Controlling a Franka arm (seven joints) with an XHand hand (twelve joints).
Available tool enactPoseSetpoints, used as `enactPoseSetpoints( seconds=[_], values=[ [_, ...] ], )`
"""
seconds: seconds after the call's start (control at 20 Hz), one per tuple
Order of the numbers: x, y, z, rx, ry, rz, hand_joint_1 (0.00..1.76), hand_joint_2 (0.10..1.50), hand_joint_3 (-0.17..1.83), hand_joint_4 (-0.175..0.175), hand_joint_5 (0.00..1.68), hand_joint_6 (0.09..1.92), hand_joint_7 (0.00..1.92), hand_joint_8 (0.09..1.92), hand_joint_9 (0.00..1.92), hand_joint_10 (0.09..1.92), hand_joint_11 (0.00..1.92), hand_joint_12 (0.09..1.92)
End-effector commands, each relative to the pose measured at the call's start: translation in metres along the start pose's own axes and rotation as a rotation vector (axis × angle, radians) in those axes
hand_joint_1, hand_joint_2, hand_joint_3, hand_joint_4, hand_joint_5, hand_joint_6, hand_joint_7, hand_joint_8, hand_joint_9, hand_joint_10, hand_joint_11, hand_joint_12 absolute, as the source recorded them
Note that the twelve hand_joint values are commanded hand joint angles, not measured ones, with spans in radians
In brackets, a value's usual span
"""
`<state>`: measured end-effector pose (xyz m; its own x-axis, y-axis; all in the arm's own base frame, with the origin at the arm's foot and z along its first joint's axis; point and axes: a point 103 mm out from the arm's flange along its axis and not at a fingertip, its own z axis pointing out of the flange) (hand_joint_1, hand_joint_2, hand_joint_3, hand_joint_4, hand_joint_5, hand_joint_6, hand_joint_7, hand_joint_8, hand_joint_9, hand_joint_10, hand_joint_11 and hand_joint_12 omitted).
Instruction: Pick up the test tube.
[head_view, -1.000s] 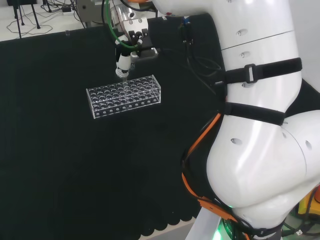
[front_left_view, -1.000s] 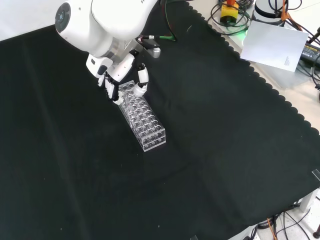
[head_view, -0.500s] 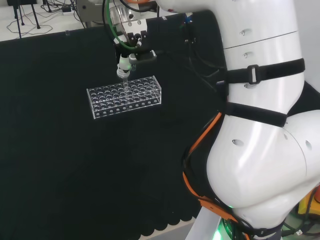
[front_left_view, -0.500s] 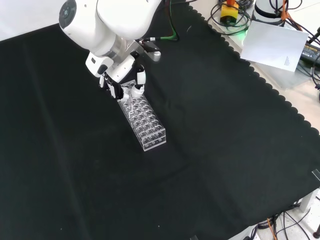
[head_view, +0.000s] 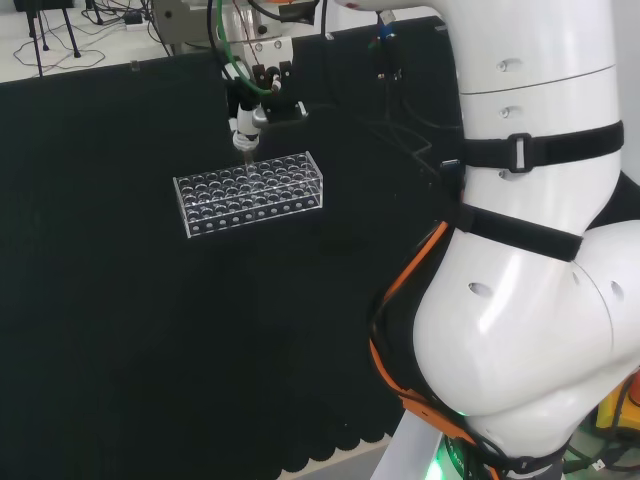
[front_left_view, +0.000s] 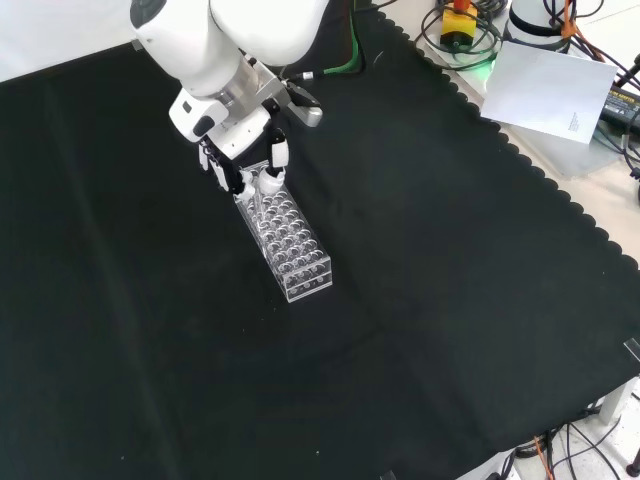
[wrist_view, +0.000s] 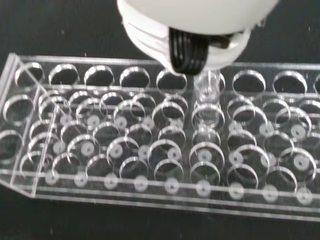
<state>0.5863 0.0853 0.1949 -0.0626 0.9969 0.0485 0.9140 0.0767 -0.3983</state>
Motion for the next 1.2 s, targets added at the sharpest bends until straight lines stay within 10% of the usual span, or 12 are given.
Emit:
enactPoseSetpoints(
  seconds=[0.05, 0.55, 1.2],
  values=[
    [0.0, 0.003, -0.005, -0.018, 0.008, 0.006, 1.43, 0.59, 0.69, -0.175, 1.31, 0.56, 1.39, 0.73, 1.4, 0.26, 0.94, 1.16],
    [-0.001, 0.002, -0.015, -0.032, 0.006, 0.007, 1.42, 0.85, 0.2, -0.175, 1.33, 0.4, 1.66, 0.55, 1.34, 0.44, 0.94, 1.16],
    [-0.007, -0.008, -0.042, -0.061, 0.038, 0.015, 1.25, 0.64, 0.57, -0.175, 1.52, 0.14, 1.73, 0.45, 1.61, 0.35, 0.97, 1.16]
  ],
)
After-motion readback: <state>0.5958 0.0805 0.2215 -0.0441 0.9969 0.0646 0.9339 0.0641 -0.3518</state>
